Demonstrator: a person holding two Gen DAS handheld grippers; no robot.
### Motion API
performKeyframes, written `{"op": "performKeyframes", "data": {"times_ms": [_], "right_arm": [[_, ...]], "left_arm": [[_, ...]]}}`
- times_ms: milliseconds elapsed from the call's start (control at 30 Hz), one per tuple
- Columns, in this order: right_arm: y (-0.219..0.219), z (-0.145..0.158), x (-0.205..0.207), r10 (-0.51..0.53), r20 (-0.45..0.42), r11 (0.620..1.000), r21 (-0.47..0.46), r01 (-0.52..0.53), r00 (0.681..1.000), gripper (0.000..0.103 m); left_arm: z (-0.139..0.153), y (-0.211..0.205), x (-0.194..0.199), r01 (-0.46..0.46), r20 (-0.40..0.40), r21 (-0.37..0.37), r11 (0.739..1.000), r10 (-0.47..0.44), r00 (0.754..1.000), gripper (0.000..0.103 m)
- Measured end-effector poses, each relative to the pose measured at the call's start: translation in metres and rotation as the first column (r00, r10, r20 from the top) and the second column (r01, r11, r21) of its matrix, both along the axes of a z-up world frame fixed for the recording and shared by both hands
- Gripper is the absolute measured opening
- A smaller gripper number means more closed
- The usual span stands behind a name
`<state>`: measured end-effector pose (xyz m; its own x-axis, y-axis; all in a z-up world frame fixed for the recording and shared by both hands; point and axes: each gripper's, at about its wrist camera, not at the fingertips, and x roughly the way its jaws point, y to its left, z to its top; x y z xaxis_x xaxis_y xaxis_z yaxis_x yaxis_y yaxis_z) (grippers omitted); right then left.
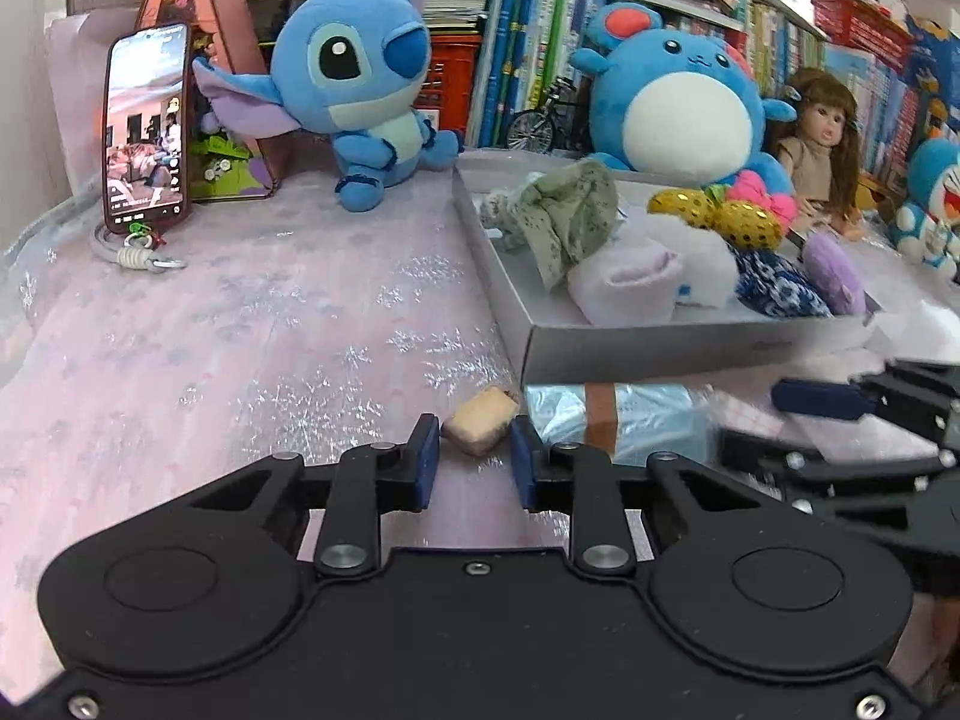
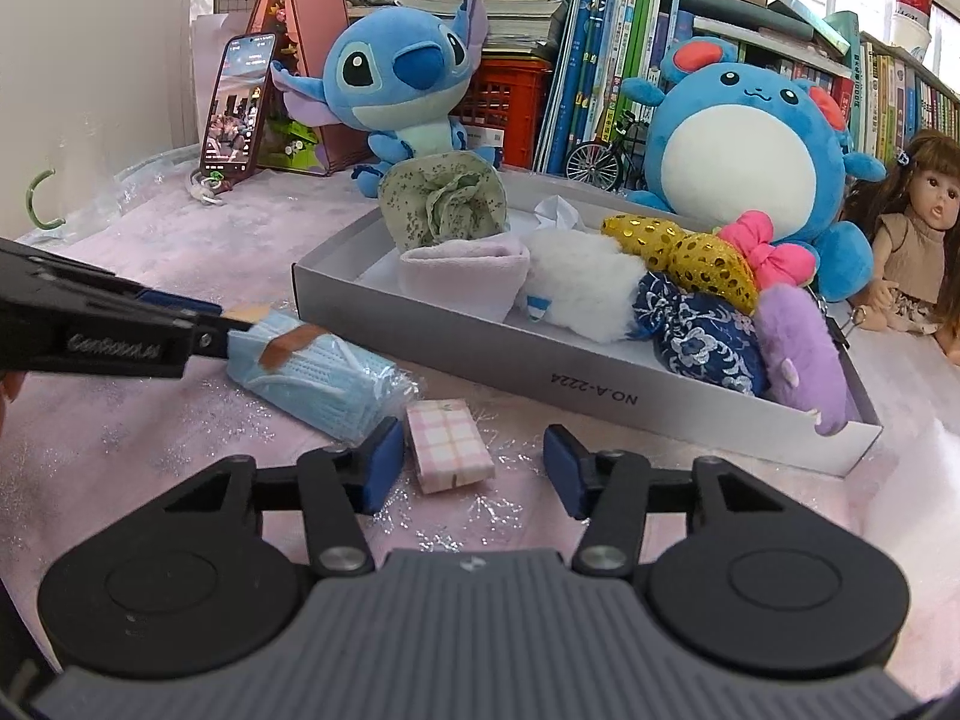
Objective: Organize soft objects
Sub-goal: 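Close the left gripper on the beige block while the right closes on the pink plaid box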
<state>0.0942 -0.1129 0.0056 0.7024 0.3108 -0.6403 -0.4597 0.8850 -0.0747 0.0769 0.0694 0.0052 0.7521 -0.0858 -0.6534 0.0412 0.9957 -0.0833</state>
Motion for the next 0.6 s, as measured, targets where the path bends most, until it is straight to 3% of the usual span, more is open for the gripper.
{"op": "performKeyframes", "data": {"times_ms": [267,467,600], "right_arm": [[0.002,0.001,-0.002,0.01,0.001,1.0,0.004,-0.01,1.0,0.052],[0.004,0.001,-0.004,0.016,0.009,1.0,-0.003,-0.016,1.0,0.049],[0.003,0.001,-0.005,0.012,0.009,1.0,0.002,-0.012,1.0,0.049]], "left_arm": [[0.005,0.003,-0.007,-0.024,0.018,0.01,1.0,0.024,1.0,0.025],[0.005,-0.004,-0.014,-0.009,0.061,0.091,0.996,0.003,0.998,0.033],[0.005,0.004,-0.005,-0.031,0.043,0.061,0.998,0.029,0.999,0.038]]}}
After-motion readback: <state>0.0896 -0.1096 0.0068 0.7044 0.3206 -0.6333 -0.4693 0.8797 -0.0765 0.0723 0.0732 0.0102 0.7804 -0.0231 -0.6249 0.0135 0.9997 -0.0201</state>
